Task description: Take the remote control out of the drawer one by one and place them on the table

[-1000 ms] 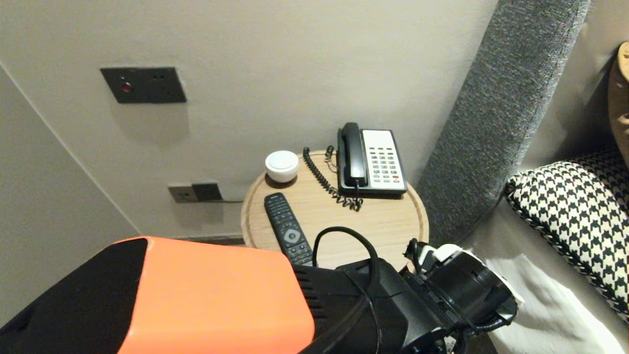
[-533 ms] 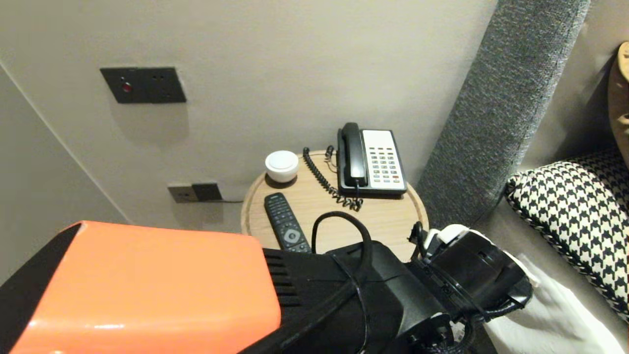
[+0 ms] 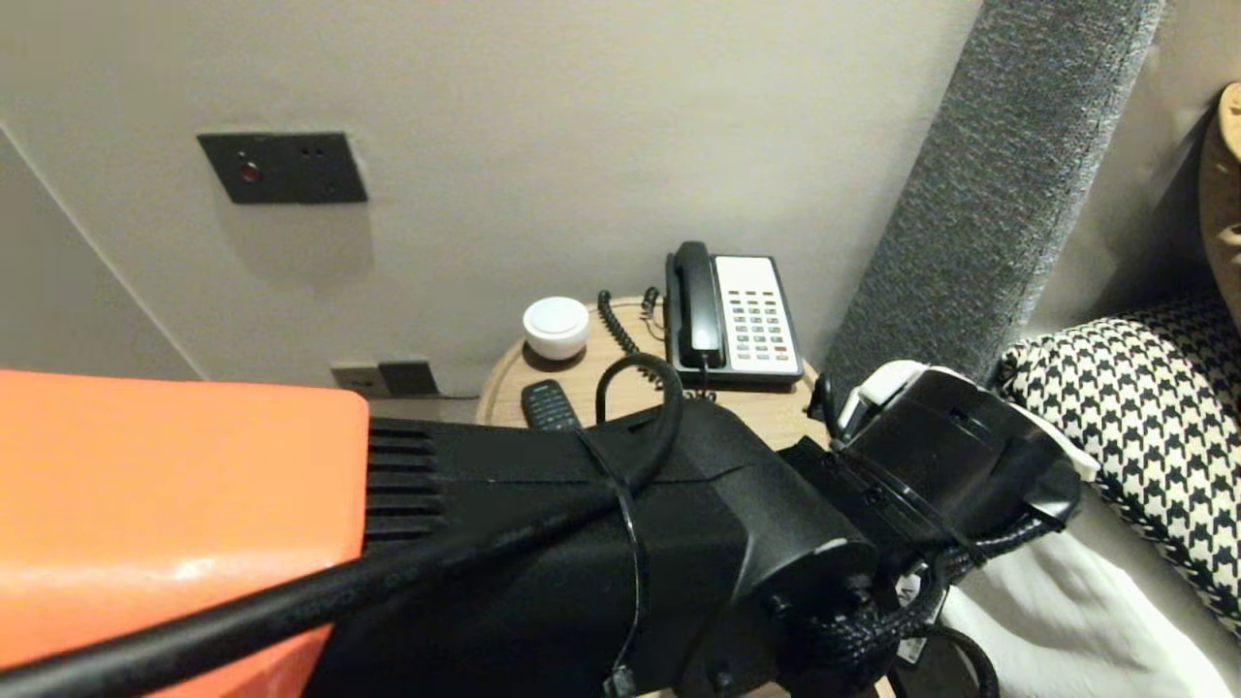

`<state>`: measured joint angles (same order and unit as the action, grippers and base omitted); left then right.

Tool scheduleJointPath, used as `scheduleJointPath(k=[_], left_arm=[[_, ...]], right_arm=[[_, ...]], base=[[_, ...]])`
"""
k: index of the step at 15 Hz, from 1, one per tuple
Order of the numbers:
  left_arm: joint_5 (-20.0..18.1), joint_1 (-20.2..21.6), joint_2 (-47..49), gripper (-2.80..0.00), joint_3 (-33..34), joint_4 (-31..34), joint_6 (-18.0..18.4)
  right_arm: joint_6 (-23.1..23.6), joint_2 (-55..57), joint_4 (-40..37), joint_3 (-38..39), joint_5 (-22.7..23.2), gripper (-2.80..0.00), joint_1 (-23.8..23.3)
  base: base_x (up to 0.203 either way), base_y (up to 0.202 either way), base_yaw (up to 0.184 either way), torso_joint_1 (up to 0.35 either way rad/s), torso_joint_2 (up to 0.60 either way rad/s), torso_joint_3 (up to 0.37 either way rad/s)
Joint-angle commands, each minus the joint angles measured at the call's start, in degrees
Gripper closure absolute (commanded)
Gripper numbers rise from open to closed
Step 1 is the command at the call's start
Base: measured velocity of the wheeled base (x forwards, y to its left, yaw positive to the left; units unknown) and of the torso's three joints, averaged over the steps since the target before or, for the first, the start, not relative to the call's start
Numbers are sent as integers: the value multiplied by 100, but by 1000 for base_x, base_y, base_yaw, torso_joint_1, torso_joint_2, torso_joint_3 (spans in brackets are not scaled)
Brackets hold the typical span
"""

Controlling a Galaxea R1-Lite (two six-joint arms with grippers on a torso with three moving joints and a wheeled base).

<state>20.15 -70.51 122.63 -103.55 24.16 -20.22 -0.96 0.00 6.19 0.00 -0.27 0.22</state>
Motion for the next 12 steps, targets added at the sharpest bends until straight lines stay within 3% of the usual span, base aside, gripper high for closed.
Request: scheduleJointPath(k=[1,12], left_arm=[[15,77,-237,0,-8,17,-17],[105,1042,-471,0,-643,152,-197]], right_arm=[[-1,9,5,229,0,0,4],[-1,9,5,229,0,0,4]], base=[[0,0,0,0,0,0],[0,0,0,0,0,0]])
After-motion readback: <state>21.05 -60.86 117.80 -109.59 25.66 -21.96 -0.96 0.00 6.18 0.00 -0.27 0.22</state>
